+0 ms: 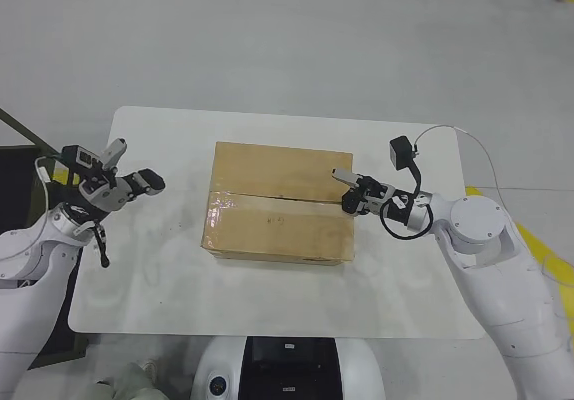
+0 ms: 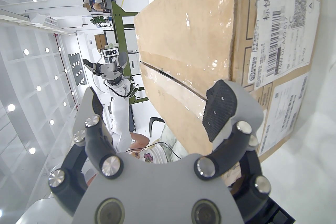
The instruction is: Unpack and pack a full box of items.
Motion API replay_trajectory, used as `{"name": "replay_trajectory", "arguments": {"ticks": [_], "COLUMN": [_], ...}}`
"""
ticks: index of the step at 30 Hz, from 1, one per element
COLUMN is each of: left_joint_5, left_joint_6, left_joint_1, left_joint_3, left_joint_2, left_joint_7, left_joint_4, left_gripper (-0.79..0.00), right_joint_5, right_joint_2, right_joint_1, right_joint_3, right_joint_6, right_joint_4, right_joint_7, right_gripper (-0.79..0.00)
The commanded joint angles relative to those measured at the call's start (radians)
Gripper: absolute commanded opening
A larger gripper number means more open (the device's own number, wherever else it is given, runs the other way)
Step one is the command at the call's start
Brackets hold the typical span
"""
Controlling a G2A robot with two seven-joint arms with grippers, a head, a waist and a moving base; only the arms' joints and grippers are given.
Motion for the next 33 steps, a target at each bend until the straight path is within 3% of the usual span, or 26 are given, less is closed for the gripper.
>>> {"name": "replay_trajectory", "arguments": {"ticks": [1,11,16,22,33], "left_joint_5": [0.011,-0.014,0.036,0.081,0.220], "left_joint_6": [-0.032,-0.311,-0.380,-0.328,-0.259], "left_joint_1": [0.034,0.323,0.410,0.393,0.248], "left_joint_3": [0.001,-0.054,-0.060,-0.016,0.127], "left_joint_2": [-0.007,-0.051,-0.068,-0.081,-0.108], "left_joint_7": [0.052,0.217,0.243,0.256,0.314], "left_joint_4": [-0.028,-0.142,-0.171,-0.148,-0.027], "left_gripper": [0.000,0.000,0.000,0.000,0.000], "right_joint_5": [0.000,0.000,0.000,0.000,0.000], "right_joint_2": [0.000,0.000,0.000,0.000,0.000], "right_joint_1": [0.000,0.000,0.000,0.000,0.000], "right_joint_3": [0.000,0.000,0.000,0.000,0.000], "right_joint_6": [0.000,0.000,0.000,0.000,0.000], "right_joint_4": [0.000,0.000,0.000,0.000,0.000], "right_joint_7": [0.000,0.000,0.000,0.000,0.000], "right_gripper": [0.000,0.000,0.000,0.000,0.000]}}
